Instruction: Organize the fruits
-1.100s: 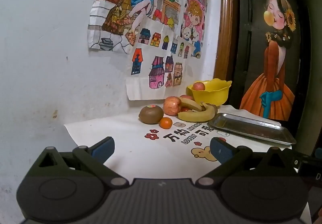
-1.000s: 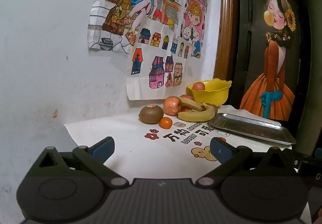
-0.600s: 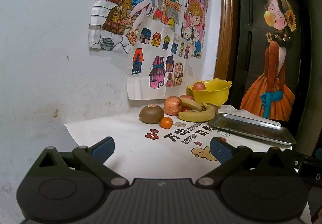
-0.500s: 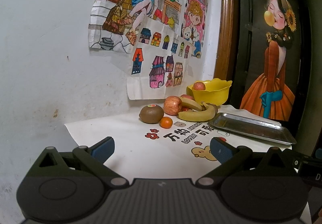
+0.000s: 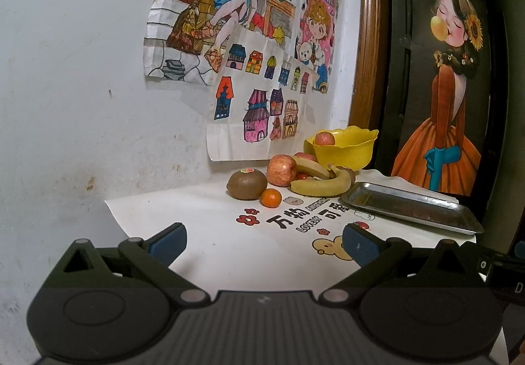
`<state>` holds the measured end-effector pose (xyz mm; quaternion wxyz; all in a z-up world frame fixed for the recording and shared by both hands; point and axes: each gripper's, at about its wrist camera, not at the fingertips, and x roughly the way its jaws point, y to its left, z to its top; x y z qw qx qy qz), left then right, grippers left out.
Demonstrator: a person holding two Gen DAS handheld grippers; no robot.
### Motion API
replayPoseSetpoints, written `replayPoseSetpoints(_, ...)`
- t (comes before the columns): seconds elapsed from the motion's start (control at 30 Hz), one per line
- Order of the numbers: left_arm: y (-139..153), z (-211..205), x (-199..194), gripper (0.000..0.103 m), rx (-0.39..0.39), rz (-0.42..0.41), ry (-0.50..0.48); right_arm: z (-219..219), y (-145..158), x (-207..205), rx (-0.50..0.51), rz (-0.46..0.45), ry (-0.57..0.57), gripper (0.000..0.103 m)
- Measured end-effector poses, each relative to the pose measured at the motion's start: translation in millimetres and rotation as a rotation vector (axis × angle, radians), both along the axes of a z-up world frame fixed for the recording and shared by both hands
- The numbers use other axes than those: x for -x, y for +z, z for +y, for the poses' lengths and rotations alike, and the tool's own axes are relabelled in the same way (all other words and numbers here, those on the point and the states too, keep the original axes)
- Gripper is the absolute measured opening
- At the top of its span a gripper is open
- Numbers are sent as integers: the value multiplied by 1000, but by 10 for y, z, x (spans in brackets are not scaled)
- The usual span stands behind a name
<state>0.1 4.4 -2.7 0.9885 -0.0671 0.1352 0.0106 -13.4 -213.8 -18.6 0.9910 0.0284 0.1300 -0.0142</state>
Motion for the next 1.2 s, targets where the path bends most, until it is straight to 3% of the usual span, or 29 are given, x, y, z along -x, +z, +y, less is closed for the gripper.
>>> replayPoseSetpoints(0.7, -76, 2, -37, 103, -10, 8, 6, 11, -12, -30, -7, -4, 18, 102)
replayPoseSetpoints(0.87, 57, 167, -181, 103, -1, 46, -9, 33, 257, -210, -24, 17, 174, 102)
replayPoseSetpoints(1.0, 199, 392, -372, 103, 16, 68, -18, -32, 614, -481, -114, 14, 281, 102)
replayPoseSetpoints(1.2, 322, 725, -788, 103, 6, 78, -17, -33, 1014, -969, -179, -48, 308, 102)
